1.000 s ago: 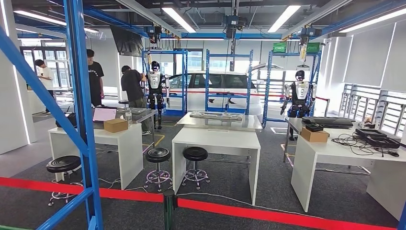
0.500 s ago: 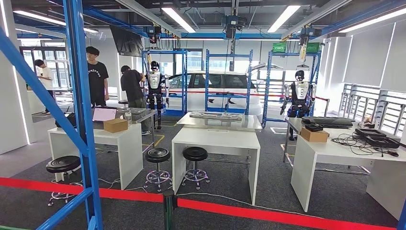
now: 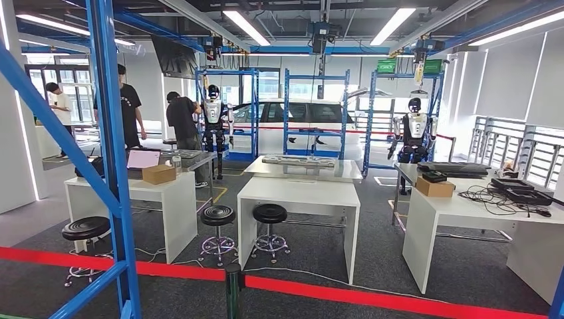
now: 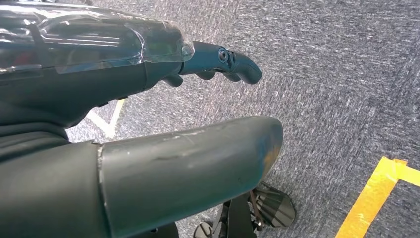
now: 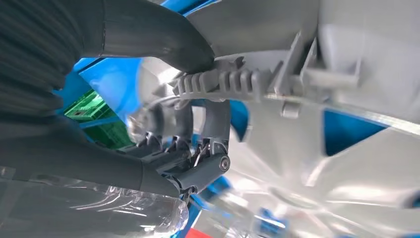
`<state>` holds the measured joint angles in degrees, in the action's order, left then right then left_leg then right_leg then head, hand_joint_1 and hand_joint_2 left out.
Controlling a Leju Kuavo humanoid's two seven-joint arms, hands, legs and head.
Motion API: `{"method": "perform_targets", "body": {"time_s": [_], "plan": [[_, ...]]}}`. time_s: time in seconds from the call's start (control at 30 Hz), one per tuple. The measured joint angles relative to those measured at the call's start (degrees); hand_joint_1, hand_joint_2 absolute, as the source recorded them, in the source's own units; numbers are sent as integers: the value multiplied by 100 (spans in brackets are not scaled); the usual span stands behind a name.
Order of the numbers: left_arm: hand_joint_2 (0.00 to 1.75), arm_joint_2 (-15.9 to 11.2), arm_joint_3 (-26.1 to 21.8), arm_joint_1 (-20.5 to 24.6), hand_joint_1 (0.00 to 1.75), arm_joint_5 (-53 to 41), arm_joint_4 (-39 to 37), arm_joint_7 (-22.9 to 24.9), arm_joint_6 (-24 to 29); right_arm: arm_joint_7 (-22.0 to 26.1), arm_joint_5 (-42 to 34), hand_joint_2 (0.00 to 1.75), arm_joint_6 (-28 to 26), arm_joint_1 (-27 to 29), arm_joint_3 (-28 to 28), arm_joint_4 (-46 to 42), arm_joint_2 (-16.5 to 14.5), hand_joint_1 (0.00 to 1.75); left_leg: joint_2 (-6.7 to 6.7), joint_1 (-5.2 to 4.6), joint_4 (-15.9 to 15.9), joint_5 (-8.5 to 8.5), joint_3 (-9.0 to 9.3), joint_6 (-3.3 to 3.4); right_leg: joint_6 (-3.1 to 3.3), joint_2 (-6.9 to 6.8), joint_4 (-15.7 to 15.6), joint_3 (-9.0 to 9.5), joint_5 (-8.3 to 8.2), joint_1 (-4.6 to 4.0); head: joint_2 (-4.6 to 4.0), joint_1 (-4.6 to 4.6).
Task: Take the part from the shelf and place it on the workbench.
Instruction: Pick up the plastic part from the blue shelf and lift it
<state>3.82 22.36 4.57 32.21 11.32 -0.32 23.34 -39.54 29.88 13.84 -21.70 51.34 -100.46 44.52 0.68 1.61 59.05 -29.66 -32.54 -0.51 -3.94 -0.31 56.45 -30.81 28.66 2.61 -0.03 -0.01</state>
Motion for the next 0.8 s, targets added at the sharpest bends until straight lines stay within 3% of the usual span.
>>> {"method": "perform_targets", "body": {"time_s": [0.17,0.8], "plan": [[0,-7,0,-1,0,21,0,-51,-14,-2,-105,175,-362,162,-297,-47,-104,175,2,0,0,-4,-1,6,0,1,0,-2,0,1,0,0],[0,-15,24,0,0,29,0,-140,-55,-2,-98,175,-439,510,-848,-276,-184,175,-7,-1,0,-7,-1,9,0,5,0,-4,0,1,0,1]]}}
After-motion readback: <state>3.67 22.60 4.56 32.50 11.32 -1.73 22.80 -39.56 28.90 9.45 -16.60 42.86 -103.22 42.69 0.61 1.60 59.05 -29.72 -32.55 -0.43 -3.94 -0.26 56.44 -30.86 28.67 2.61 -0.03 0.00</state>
